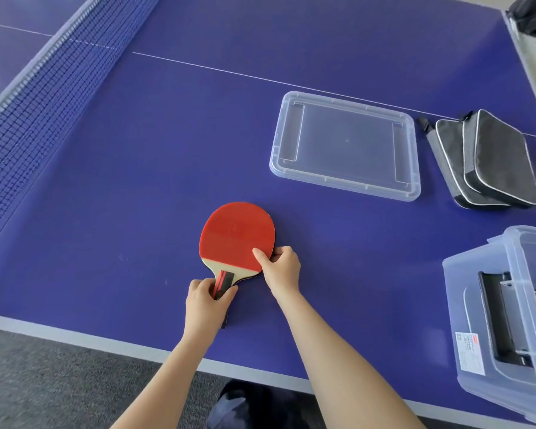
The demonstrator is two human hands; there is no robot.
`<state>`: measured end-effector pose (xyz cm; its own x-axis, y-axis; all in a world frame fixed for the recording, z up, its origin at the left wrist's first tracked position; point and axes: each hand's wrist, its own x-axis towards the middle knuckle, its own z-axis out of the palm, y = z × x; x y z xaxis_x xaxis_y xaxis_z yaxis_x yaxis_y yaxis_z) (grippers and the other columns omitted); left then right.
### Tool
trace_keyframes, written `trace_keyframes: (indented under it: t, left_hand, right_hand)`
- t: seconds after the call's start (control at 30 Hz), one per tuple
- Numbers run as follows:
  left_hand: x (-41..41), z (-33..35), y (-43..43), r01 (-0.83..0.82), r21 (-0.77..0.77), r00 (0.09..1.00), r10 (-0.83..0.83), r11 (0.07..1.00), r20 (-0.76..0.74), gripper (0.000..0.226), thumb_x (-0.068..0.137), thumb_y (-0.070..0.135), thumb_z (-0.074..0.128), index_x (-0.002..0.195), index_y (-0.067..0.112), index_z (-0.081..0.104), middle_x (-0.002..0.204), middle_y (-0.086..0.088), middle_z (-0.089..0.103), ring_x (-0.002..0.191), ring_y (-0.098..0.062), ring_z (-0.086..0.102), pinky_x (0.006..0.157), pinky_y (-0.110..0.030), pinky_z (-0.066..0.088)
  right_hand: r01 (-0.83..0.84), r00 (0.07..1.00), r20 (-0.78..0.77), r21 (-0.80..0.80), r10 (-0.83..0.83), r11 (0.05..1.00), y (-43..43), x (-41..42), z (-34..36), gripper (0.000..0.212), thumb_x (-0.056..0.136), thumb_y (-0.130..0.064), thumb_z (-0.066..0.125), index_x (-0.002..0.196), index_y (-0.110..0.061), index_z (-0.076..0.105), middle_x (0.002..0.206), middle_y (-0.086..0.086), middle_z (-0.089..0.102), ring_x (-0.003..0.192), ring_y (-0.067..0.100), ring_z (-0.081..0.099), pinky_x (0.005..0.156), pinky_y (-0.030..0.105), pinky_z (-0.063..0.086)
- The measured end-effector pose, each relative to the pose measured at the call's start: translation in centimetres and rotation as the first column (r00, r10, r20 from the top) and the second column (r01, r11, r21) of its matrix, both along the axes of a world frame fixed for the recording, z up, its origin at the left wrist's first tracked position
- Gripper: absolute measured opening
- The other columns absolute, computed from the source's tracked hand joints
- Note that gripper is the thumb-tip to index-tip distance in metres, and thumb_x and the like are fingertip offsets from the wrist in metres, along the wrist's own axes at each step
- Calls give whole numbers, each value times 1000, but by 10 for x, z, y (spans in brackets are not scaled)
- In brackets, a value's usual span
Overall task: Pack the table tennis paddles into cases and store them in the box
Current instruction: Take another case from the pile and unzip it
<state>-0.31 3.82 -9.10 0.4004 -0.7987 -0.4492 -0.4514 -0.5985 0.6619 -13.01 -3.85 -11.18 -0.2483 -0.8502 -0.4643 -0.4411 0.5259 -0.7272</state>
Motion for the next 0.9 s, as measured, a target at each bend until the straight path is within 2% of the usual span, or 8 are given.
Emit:
trace_keyframes:
  t: [0.23,0.4,0.47,0.53,0.6,0.67,0.77,0.9]
  left_hand:
    - [-3,0,3,29,48,999,-28,998,-21,34,80,35,73,92,7,57,106,-8,45,82,-21,52,58,-23,37]
    - [10,15,15,120,176,988,-135,977,75,74,76,52,71,130,9,45,119,-5,44,106,-25,51,84,-37,47]
    - [18,32,25,262,275,888,-342,925,305,64,79,64,60,119,15,50,110,1,49,97,-20,51,81,-32,45]
    - [24,53,32,370,385,699,-526,846,485,53,81,72,47,96,21,51,97,8,53,89,-15,53,74,-25,41]
    - [23,74,29,417,419,599,-590,807,541,52,81,75,43,73,24,37,81,10,48,80,-14,50,66,-23,34]
    - [13,92,15,489,384,534,-617,783,578,53,82,74,41,69,24,29,77,10,43,79,-13,49,64,-23,32]
    - [-17,110,-24,659,234,470,-634,715,614,51,85,71,40,108,26,47,108,11,54,109,-14,53,83,-26,39]
    - [-74,130,-81,810,144,388,-703,569,596,79,86,67,45,145,17,29,146,1,40,136,-19,36,109,-33,29]
  right_hand:
    - [-54,998,25,10,53,999,9,-19,12,54,84,-44,67,122,-8,51,115,5,55,99,15,53,78,24,42]
    - [-107,994,-18,2,107,994,13,-58,34,57,88,-38,64,133,-11,43,127,5,48,106,14,50,80,23,40]
    - [-161,984,-71,4,161,987,16,-75,45,59,89,-39,62,137,-12,40,133,4,44,116,16,48,83,23,39]
    - [-238,958,-165,10,236,971,19,-92,57,62,91,-40,59,140,-11,35,138,4,40,123,17,45,86,23,39]
    - [-310,915,-263,23,304,951,20,-109,70,66,92,-42,57,143,-10,31,143,5,36,129,19,40,94,27,40]
    - [-362,869,-347,43,353,931,21,-125,83,69,93,-44,55,146,-9,26,146,6,32,133,21,37,102,31,38]
    - [-386,811,-455,56,367,921,22,-148,103,71,93,-46,52,147,-10,24,148,6,31,134,22,36,105,32,37]
    - [-365,760,-559,55,332,929,21,-181,128,72,94,-47,50,148,-10,22,150,7,31,137,23,34,106,33,36]
